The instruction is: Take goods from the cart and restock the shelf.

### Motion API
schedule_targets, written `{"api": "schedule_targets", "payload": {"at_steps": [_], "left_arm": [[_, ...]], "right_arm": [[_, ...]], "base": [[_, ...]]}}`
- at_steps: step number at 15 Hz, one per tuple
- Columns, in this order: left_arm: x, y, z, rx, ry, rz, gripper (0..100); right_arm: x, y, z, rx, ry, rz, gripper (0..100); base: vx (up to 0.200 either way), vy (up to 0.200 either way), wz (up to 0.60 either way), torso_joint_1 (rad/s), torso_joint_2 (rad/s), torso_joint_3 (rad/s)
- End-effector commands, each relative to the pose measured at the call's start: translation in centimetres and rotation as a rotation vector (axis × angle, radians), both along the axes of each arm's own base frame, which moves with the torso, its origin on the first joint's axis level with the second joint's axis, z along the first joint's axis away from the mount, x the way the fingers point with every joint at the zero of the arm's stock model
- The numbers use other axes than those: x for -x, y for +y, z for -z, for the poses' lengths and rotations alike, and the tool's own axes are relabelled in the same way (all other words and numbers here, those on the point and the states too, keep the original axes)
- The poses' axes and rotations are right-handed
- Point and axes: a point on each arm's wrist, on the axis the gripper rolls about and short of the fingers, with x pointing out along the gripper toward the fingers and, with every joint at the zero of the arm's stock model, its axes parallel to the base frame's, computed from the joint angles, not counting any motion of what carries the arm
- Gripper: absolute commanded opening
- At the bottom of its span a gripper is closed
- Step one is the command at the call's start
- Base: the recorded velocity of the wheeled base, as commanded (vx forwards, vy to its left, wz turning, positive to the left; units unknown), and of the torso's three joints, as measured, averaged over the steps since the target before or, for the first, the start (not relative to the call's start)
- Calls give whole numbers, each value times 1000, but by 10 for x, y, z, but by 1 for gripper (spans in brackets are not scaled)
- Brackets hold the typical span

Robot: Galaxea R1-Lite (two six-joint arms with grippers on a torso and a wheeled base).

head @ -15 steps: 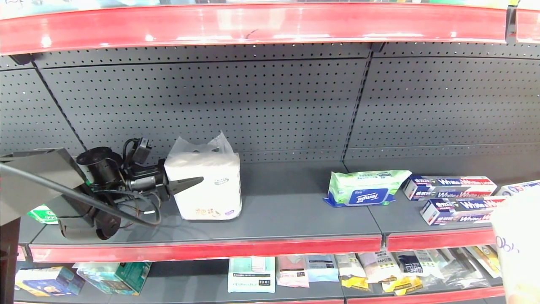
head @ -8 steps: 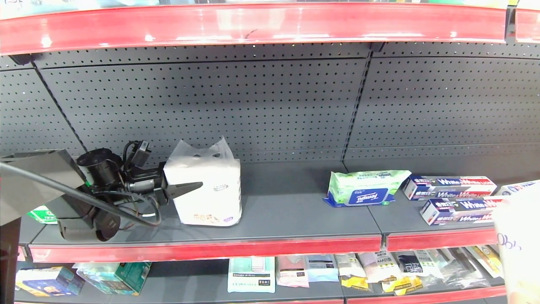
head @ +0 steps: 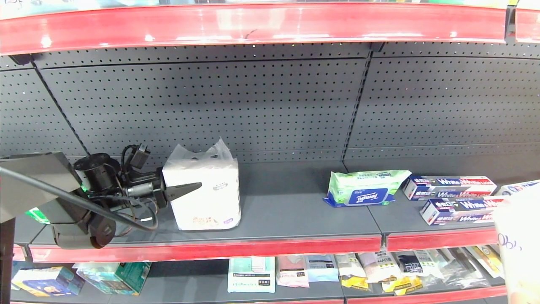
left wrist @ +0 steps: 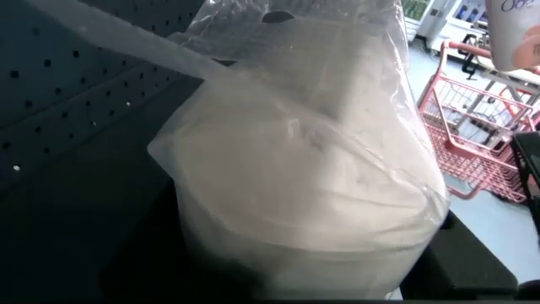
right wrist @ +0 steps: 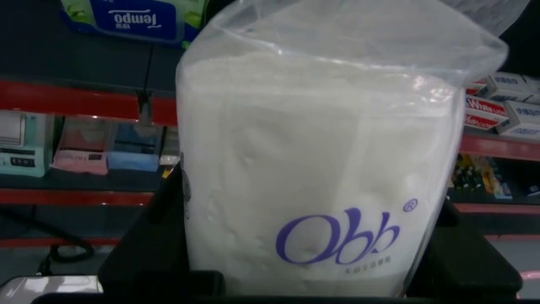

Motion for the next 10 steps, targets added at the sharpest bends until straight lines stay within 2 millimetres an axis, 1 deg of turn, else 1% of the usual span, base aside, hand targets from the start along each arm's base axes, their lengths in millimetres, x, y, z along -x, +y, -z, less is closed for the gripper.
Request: {"api": "schedule_targets", "payload": {"at_steps": [1,4,10], "left_arm": [[4,0,-2,1,6,-1,0],[9,3,-5,-1,5,5,0],[10,6,-6,-1,5,26,0]], "right_arm": [[0,0,0,1,0,0,0],[0,0,-2,7,-4,-2,0],[0,0,-1,7,-2,-2,0]], "base": [[0,0,0,0,0,0],[0,0,0,0,0,0],[0,0,0,0,0,0]]}}
